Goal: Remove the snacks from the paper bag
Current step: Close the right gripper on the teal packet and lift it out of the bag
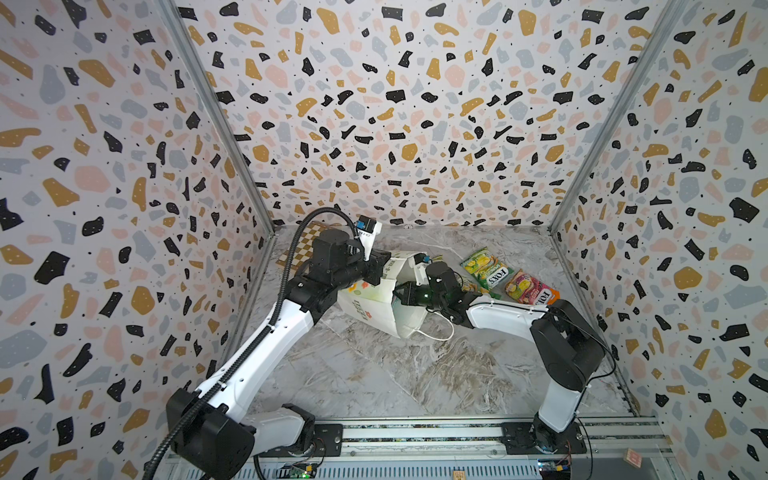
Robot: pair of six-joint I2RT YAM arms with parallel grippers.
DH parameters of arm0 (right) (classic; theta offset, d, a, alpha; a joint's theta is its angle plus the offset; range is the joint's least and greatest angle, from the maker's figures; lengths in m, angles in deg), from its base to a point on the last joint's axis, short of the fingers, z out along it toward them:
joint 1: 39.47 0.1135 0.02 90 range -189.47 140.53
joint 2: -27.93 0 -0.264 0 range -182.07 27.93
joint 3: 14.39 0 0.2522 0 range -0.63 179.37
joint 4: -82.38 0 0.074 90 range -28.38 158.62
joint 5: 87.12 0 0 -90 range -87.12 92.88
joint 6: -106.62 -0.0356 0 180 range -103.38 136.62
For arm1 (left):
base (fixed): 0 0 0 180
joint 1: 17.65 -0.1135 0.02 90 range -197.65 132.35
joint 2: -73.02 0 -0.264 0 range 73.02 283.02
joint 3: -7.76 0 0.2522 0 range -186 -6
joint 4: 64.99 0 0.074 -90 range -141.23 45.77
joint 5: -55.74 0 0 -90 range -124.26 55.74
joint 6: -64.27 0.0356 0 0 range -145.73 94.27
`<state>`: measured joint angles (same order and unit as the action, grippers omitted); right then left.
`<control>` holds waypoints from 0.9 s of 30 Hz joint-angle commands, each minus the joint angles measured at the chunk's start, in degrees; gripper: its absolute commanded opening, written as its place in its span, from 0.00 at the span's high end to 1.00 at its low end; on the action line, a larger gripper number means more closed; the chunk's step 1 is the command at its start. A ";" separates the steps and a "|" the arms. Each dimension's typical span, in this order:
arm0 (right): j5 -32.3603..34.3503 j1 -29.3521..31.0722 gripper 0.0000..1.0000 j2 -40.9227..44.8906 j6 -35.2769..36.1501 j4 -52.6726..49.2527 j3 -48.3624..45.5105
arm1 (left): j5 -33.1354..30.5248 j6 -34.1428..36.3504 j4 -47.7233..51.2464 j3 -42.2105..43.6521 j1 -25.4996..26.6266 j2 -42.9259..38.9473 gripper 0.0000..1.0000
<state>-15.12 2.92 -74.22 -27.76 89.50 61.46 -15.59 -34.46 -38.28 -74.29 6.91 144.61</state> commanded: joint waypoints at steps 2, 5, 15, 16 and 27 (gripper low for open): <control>-1.73 -0.55 1.00 5.81 2.93 -0.42 -0.84 | -3.28 -0.02 -1.02 0.21 0.23 -0.86 1.00; -2.82 -0.72 1.00 8.16 3.72 -1.91 -1.56 | -4.58 -0.54 -1.00 0.18 0.21 -0.58 1.00; -6.56 -2.25 1.00 18.13 6.36 -5.55 -4.50 | -6.68 -2.53 -1.10 -0.10 0.23 0.46 1.00; -6.98 -2.49 1.00 19.25 6.69 -6.12 -4.63 | -6.60 -2.57 -1.09 -0.22 0.23 0.56 1.00; -15.30 -6.16 1.00 31.27 11.37 -11.20 -6.29 | -7.53 -3.31 -1.58 0.10 0.17 0.98 1.00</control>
<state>-26.86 -2.53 -47.40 -19.08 78.42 54.40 -22.28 -37.17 -38.28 -74.27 6.91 145.16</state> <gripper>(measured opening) 0.053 0.047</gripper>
